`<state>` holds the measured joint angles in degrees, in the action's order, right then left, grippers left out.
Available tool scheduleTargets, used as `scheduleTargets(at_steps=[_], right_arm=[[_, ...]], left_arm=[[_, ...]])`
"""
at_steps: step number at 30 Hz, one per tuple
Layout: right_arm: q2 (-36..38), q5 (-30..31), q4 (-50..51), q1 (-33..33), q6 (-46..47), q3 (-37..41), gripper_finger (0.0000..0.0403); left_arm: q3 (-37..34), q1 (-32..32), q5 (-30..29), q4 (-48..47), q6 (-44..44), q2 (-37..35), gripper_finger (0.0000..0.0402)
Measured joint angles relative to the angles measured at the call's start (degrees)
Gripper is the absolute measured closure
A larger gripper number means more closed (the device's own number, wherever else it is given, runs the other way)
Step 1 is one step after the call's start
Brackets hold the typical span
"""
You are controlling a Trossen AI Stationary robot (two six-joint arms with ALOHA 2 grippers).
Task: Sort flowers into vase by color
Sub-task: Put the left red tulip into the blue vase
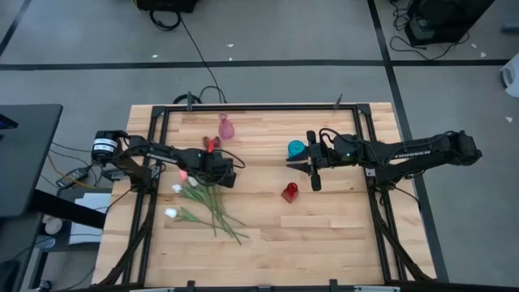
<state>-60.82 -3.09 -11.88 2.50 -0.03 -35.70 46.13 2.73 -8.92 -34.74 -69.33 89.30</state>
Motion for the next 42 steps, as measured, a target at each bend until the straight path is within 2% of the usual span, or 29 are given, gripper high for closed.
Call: scheduleTargets(at_steps=[7, 9, 17, 24, 31, 36, 42], right_arm=[[0.0, 0.0, 0.0, 0.0, 0.0, 0.0, 0.0312], [0.0, 0.0, 0.0, 0.0, 0.0, 0.0, 0.0312], [-0.1, 0.0, 0.5, 0.0, 0.0, 0.0, 0.0312], [-0.1, 0.0, 1.4, 0.0, 0.0, 0.0, 0.0312], [-0.1, 0.0, 1.7, 0.0, 0.0, 0.0, 0.0312], [-0.1, 0.0, 1.2, 0.0, 0.0, 0.0, 0.0312], [-0.1, 0.0, 1.4, 0.0, 0.3, 0.0, 0.0312]], left_arm=[[0.0, -0.1, -0.2, 0.0, 3.0, -0.4, 0.0385], [0.0, -0.1, -0.2, 0.1, 3.3, -0.4, 0.0392], [0.0, -0.2, -0.5, -1.9, 5.7, -2.6, 0.0388], [0.0, -1.0, -3.6, -2.3, 8.1, -10.9, 0.0388], [0.0, -4.6, -7.5, -2.0, 9.2, -18.1, 0.0387], [0.0, -6.7, -9.8, 2.6, 11.8, -19.7, 0.0387], [0.0, -7.0, -9.9, 5.3, 16.5, -19.0, 0.0386]])
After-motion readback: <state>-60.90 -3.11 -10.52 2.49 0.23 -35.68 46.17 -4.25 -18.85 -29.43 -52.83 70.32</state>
